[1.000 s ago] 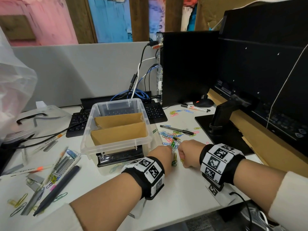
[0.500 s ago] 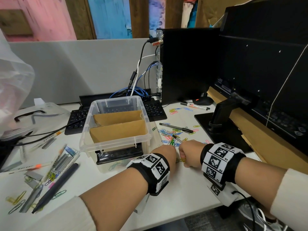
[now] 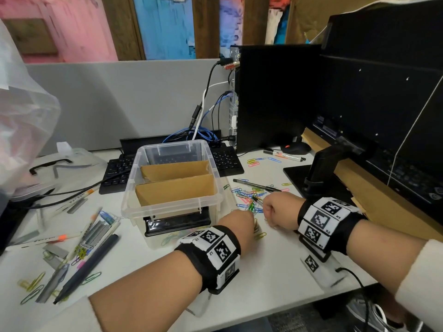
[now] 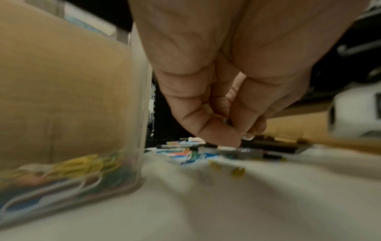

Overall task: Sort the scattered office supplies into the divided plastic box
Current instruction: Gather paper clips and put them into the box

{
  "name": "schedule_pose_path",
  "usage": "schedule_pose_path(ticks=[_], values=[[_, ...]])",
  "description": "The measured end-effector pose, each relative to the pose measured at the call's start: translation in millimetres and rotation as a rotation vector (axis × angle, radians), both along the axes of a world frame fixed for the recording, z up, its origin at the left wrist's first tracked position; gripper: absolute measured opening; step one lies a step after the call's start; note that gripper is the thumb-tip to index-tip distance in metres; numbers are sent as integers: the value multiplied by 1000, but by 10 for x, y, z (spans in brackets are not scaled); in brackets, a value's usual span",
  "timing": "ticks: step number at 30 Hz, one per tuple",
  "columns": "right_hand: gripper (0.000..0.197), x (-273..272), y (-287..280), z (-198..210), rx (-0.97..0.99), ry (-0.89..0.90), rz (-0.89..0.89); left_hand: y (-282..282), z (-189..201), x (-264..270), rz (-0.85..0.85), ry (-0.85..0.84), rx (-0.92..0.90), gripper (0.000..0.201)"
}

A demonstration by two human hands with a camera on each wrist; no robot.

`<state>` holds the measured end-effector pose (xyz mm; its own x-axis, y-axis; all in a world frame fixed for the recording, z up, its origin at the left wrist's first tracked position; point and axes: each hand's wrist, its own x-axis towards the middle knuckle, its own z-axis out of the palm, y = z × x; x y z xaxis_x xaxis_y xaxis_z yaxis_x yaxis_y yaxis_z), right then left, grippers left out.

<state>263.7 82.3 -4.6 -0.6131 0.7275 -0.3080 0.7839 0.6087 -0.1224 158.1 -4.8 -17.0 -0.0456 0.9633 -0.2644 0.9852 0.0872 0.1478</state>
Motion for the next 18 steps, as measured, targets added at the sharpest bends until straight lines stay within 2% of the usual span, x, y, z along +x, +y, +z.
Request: schedule_pose_path(ticks=[3,6,9,13,18], values=[[21,-14,53,202,-47,94,-48,-116,217,32,-32,-95,174,28],[12,-9,80,443,-44,350,-90,-189,547,4,-37,-215,372,18],[11,-76,51,655,-118,582,-94,-231,844,-223,-8,-302,522,10],[8,-352,-95,806,-283,783,-44,-292,1034,-719,100,-187,507,14],[4,-782,-275,780,-298,774,102,-372,971,-1124,224,-56,362,13]])
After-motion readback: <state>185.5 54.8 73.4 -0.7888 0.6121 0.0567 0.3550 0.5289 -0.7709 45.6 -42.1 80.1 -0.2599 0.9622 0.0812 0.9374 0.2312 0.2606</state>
